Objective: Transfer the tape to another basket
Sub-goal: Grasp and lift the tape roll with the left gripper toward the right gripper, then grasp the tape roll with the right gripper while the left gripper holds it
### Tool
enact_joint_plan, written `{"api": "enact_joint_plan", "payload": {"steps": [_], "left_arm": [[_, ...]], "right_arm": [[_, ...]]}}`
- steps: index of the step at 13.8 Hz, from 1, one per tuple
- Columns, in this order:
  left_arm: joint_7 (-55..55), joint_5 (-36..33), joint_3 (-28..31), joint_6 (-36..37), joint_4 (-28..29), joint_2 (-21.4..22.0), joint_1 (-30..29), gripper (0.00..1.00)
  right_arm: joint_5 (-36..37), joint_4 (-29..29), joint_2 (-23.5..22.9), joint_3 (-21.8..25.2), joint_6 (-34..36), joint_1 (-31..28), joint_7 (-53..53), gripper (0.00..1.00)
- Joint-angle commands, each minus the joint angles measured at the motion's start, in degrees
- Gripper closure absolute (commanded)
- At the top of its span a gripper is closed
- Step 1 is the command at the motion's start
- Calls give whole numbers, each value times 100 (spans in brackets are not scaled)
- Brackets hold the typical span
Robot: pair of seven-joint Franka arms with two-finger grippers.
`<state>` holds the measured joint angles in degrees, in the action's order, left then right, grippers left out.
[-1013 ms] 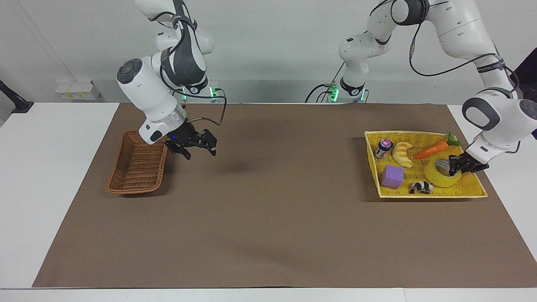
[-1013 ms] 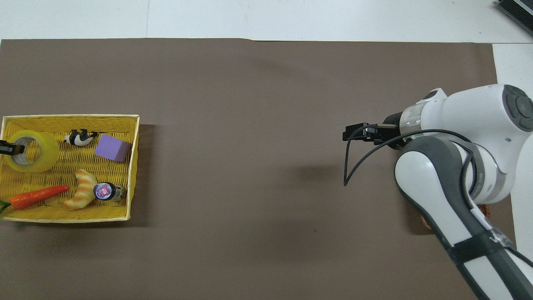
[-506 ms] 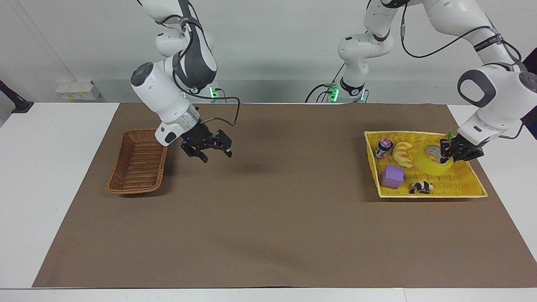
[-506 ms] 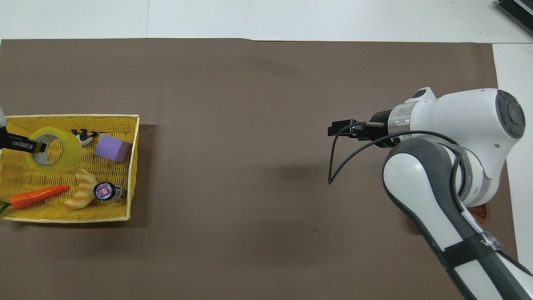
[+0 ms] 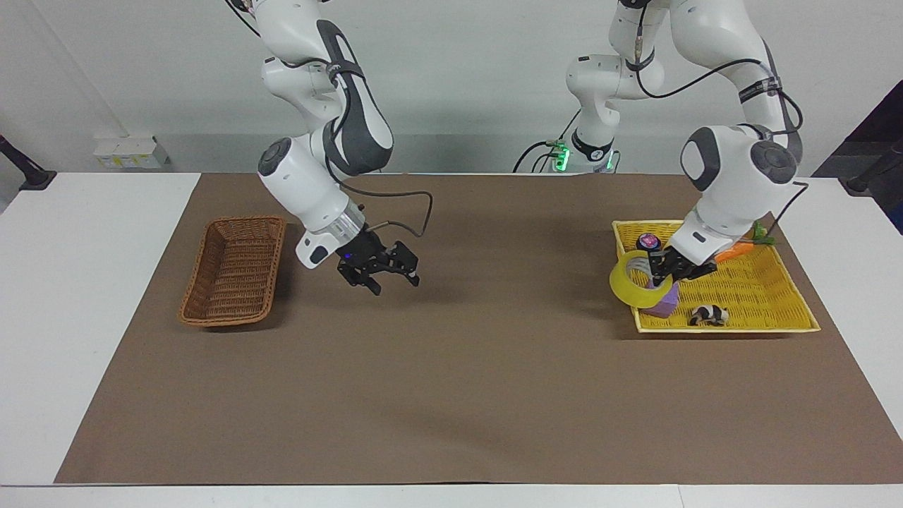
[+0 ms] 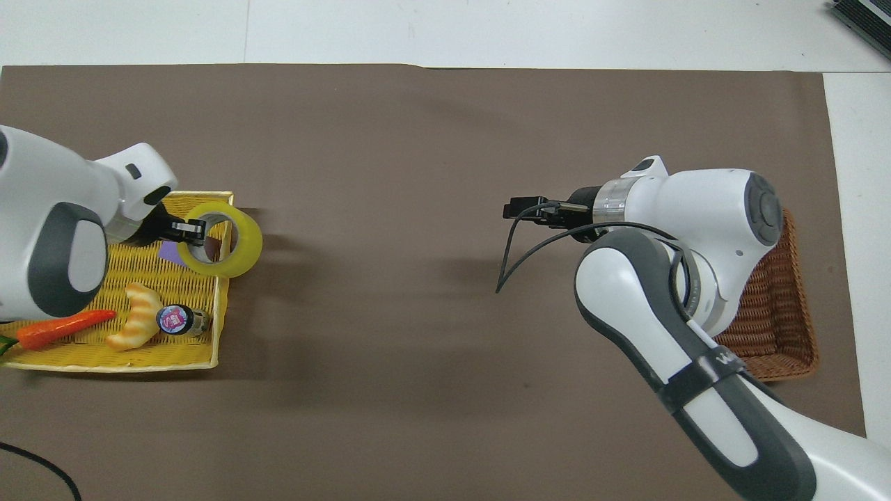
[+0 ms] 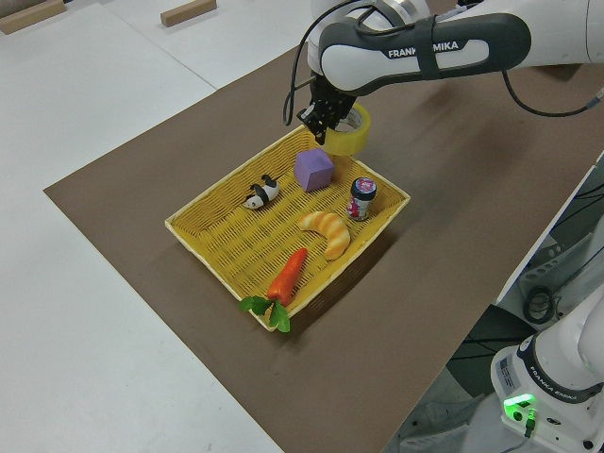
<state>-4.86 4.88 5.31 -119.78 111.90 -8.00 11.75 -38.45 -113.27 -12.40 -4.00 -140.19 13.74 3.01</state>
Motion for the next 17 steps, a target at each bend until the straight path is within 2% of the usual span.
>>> {"api": "enact_joint_plan", "payload": {"steps": [1, 4, 7, 8, 10, 12, 17], "left_arm": [[738, 257, 102, -204, 279, 255, 659, 100], [1818, 496, 111, -676, 472, 229, 1485, 100], [2419, 487, 111, -679, 552, 290, 1917, 100], [2559, 487, 120, -635, 561, 334, 2066, 100], [2779, 487, 94, -433, 560, 369, 2226, 100], [2980, 522, 84, -625, 578, 396, 2488, 100], [3123, 1356, 76, -1617, 534, 45, 2789, 100]], "right_arm": [[-723, -362, 18, -13, -657, 260, 689, 0], [-1838, -442, 18, -13, -1088, 524, 1375, 0], [-3803, -451, -26, -13, -1098, 716, 2533, 0], [-4124, -450, -17, -13, -1090, 796, 2781, 0], [-4127, -450, -122, -13, -1090, 867, 2845, 0], [-4127, -450, -166, -13, -1063, 981, 2801, 0], [-4407, -459, -114, -21, -993, 1122, 2634, 0]]}}
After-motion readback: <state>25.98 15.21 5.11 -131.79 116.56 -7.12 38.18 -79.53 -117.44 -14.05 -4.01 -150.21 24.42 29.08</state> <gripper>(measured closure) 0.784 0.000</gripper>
